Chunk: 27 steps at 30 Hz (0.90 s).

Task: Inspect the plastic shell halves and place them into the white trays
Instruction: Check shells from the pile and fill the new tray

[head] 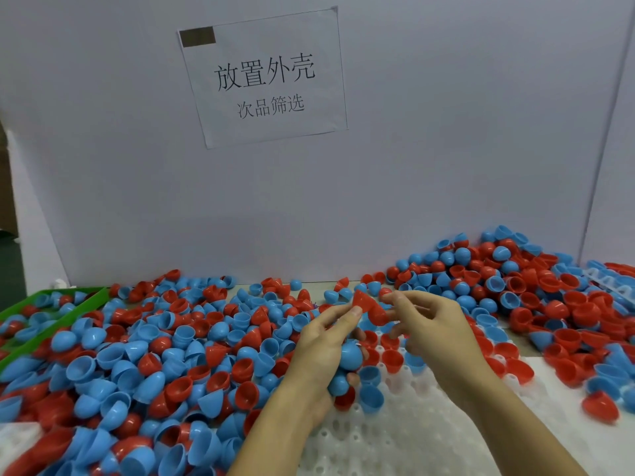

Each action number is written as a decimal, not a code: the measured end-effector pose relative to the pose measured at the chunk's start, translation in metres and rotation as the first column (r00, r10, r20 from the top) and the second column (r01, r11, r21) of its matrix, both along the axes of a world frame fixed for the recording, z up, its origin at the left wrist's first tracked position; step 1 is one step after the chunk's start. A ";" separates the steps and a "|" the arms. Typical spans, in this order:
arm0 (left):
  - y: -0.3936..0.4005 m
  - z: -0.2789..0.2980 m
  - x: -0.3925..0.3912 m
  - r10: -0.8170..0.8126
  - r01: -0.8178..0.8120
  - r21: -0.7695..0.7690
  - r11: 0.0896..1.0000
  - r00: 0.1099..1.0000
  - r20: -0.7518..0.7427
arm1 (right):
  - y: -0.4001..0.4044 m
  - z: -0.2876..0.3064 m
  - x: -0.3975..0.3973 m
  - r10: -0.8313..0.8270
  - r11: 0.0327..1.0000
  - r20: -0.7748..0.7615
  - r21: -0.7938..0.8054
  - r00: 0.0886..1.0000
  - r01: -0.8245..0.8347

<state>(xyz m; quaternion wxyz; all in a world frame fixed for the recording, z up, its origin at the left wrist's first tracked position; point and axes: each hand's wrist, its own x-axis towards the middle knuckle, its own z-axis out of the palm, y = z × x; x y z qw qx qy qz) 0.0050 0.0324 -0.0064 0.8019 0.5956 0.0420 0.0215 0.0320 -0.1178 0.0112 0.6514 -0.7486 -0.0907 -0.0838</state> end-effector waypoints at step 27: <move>0.010 0.000 0.006 0.168 -0.171 -0.242 0.955 0.985 -0.034 | -0.002 -0.005 -0.010 0.165 0.431 -0.120 -0.884 0.979 -0.181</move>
